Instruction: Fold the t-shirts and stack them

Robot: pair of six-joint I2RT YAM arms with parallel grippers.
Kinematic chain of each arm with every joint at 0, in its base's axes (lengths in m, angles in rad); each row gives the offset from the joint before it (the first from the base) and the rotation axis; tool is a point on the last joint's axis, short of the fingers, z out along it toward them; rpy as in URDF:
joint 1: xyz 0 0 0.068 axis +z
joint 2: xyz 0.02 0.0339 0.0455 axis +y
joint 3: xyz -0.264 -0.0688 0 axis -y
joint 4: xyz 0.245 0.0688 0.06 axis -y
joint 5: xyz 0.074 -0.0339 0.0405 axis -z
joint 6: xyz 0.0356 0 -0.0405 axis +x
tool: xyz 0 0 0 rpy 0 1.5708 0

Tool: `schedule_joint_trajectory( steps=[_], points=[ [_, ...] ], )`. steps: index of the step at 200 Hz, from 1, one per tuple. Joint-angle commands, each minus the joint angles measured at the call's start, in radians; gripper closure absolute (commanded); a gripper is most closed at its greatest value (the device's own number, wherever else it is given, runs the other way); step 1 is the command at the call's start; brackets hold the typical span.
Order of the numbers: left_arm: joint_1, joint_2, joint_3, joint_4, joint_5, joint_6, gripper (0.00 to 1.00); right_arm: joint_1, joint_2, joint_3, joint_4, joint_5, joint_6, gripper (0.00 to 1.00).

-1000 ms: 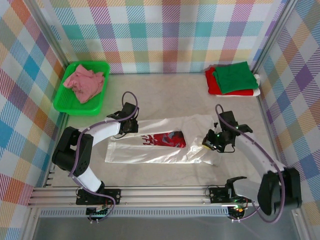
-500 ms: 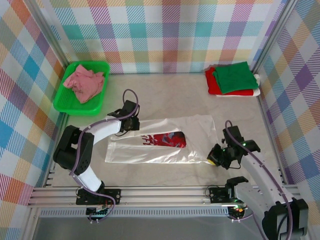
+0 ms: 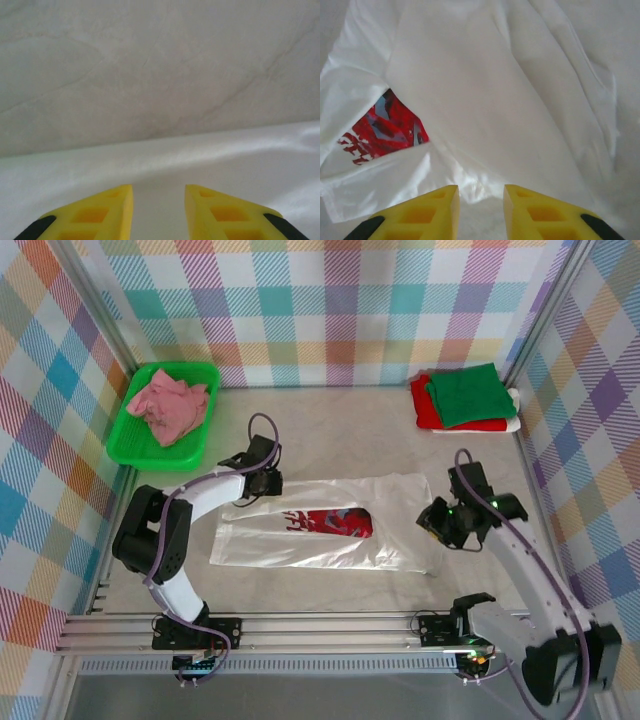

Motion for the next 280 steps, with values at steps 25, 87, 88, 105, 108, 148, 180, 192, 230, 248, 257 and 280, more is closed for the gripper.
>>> schedule_joint_trajectory(
  steps=[25,87,88,105,108,148,180,192,230,248,257,280],
  points=[
    [0.134,0.095,0.044,-0.080,0.110,-0.033,0.66,0.059,0.442,0.155,0.229,0.072,-0.123,0.85],
    [0.264,0.127,-0.026,-0.143,0.211,-0.160,0.66,0.062,0.807,0.320,0.341,0.061,-0.124,0.85],
    [0.264,0.126,-0.027,-0.146,0.212,-0.161,0.66,0.062,0.813,0.324,0.343,0.060,-0.124,0.85],
    [0.281,0.104,-0.054,-0.178,0.244,-0.194,0.66,0.062,0.918,0.395,0.369,0.039,-0.134,0.85],
    [0.282,0.095,-0.063,-0.181,0.250,-0.198,0.65,0.062,0.935,0.411,0.375,0.032,-0.137,0.85],
    [0.279,-0.065,-0.223,-0.197,0.301,-0.266,0.65,0.061,1.174,0.723,0.401,-0.010,-0.168,0.85],
    [0.182,-0.212,-0.315,-0.254,0.321,-0.323,0.65,0.061,1.373,1.175,0.299,-0.160,-0.236,0.79],
    [0.120,-0.263,-0.304,-0.298,0.307,-0.326,0.66,0.061,1.394,1.328,0.242,-0.172,-0.257,0.76],
    [0.086,-0.373,-0.216,-0.313,0.326,-0.288,0.65,0.059,1.294,1.430,0.102,-0.116,-0.295,0.66],
    [0.087,-0.308,-0.125,-0.285,0.337,-0.221,0.66,0.059,1.170,1.252,0.133,-0.055,-0.269,0.66],
    [0.087,-0.248,-0.063,-0.279,0.344,-0.188,0.67,0.056,1.103,1.137,0.175,-0.011,-0.250,0.65],
    [0.089,-0.090,0.052,-0.235,0.350,-0.129,0.68,0.029,1.003,0.910,0.261,0.022,-0.189,0.69]
  ],
)
